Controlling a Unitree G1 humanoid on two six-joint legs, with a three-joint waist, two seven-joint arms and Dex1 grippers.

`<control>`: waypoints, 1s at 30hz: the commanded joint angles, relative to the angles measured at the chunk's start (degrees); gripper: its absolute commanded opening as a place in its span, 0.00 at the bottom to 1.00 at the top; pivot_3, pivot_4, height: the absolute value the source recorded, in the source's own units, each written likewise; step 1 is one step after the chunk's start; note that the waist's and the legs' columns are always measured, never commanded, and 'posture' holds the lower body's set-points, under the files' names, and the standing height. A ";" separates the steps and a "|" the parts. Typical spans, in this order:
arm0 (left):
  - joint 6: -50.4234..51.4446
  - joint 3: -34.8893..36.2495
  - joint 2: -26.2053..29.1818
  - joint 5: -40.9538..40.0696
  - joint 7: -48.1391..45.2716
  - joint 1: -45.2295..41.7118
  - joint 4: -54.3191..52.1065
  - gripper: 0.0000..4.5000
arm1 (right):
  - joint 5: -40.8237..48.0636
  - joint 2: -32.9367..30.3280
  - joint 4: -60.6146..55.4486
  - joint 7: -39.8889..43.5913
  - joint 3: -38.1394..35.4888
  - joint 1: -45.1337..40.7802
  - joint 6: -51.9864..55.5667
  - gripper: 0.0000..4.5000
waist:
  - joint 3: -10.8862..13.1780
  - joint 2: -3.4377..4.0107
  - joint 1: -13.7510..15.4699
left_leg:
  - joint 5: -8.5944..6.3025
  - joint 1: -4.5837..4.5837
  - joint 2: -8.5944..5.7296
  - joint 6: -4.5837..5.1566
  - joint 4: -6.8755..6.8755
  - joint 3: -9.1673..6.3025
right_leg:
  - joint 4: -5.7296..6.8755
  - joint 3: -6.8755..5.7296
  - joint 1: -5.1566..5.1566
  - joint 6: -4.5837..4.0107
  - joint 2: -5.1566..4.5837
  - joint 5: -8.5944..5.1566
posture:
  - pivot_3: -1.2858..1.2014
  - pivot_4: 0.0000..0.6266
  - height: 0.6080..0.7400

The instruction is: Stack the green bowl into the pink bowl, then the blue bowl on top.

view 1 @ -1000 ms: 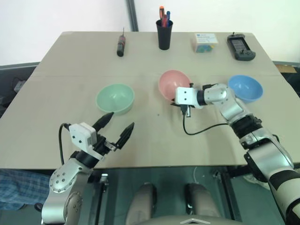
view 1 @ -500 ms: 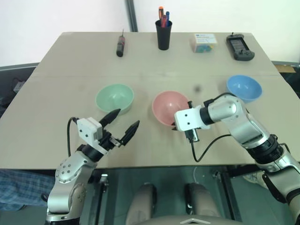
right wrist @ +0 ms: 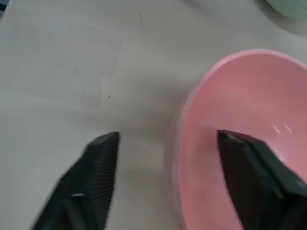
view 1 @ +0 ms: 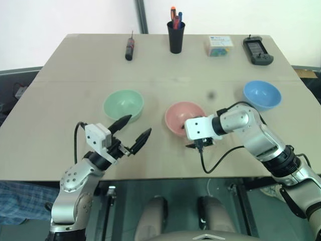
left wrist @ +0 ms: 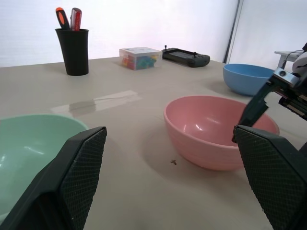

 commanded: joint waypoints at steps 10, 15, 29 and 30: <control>11.87 -2.91 7.87 8.37 6.33 -12.40 -1.39 1.00 | 26.50 -1.83 -12.09 -1.10 -27.47 -4.82 24.24 0.98 | 0.01 -0.01 0.27 | 0.00 -0.07 -0.02 0.00 0.04 -0.10 | -0.01 -0.09 0.02 0.14 -0.01 0.09 | 0.52 0.24 1.00; 18.26 -6.71 13.59 14.88 7.00 -17.64 -0.39 1.00 | 33.08 -2.83 -14.28 -5.56 -34.19 -3.33 28.07 0.98 | 0.01 -0.01 0.03 | 0.00 -0.30 -0.04 0.00 0.03 -0.02 | 0.00 -0.16 -0.17 0.16 0.01 0.10 | 0.52 0.24 1.00; 27.69 -13.84 21.35 27.67 5.75 -28.71 5.86 1.00 | 47.00 -13.32 -21.12 -11.83 -44.43 5.78 32.45 0.98 | 0.04 -0.04 0.09 | 0.00 -0.63 -0.07 0.00 0.05 -0.06 | -0.10 -0.36 -0.34 0.19 -0.03 0.09 | 0.52 0.24 1.00; 26.47 -14.80 21.78 28.62 5.08 -29.47 6.77 1.00 | 47.82 -13.62 -21.46 -12.43 -44.77 5.86 32.57 0.98 | 0.04 -0.04 0.06 | 0.00 -0.63 -0.07 0.00 0.05 -0.06 | -0.09 -0.35 -0.34 0.19 -0.03 0.09 | 0.52 0.24 1.00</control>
